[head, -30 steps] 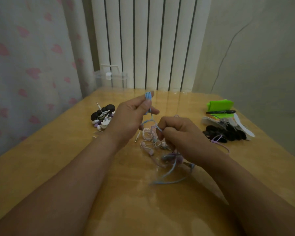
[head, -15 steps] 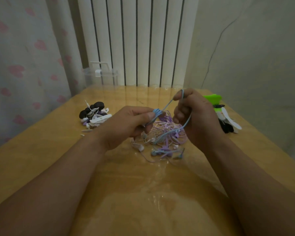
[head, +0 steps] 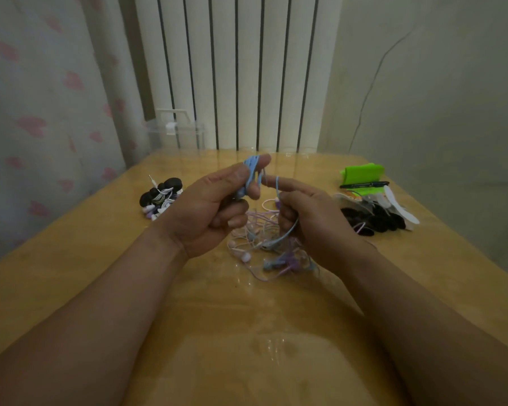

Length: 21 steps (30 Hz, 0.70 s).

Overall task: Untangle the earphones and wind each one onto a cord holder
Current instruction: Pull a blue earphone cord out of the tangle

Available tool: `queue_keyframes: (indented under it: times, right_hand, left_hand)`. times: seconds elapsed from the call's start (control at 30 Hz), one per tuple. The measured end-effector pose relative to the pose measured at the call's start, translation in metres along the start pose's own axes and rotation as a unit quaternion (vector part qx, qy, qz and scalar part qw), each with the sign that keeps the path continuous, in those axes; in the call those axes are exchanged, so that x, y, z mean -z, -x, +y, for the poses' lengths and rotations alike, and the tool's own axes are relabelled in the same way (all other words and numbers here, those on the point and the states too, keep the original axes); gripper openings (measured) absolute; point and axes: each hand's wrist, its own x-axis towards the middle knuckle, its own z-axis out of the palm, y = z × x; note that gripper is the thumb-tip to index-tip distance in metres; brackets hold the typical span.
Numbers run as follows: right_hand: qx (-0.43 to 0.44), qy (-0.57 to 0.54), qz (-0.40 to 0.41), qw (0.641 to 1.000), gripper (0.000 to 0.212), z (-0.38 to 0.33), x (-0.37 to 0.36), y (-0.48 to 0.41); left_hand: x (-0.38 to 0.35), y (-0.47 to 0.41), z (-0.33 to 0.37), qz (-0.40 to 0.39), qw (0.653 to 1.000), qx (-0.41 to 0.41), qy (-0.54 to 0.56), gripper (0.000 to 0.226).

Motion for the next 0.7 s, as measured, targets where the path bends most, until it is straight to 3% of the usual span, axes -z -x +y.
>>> queue_keyframes:
  times: [0.13,0.3,0.4,0.53,0.7]
  right_hand:
    - [0.008,0.019,-0.059,0.998,0.042,0.002,-0.016,0.006]
    - [-0.002,-0.03,-0.052,0.998,0.041,0.007,-0.021,0.007]
    - [-0.02,0.038,-0.056,0.998,0.034,0.011,-0.023,0.009]
    - [0.053,0.304,-0.035,0.95,0.025,0.009,-0.026,0.012]
    - [0.088,0.364,-0.026,0.927,0.019,0.007,-0.025,0.017]
  left_hand:
    - [-0.002,-0.006,-0.007,0.085,0.994,-0.012,0.067,0.041]
    - [0.002,-0.011,-0.006,0.148,0.963,-0.04,0.222,0.04]
    - [0.01,-0.009,-0.003,0.181,0.953,-0.055,0.237,0.044]
    - [0.008,-0.009,-0.005,0.224,0.968,-0.056,0.102,0.035]
    - [0.004,-0.005,-0.006,0.24,0.95,-0.068,-0.189,0.023]
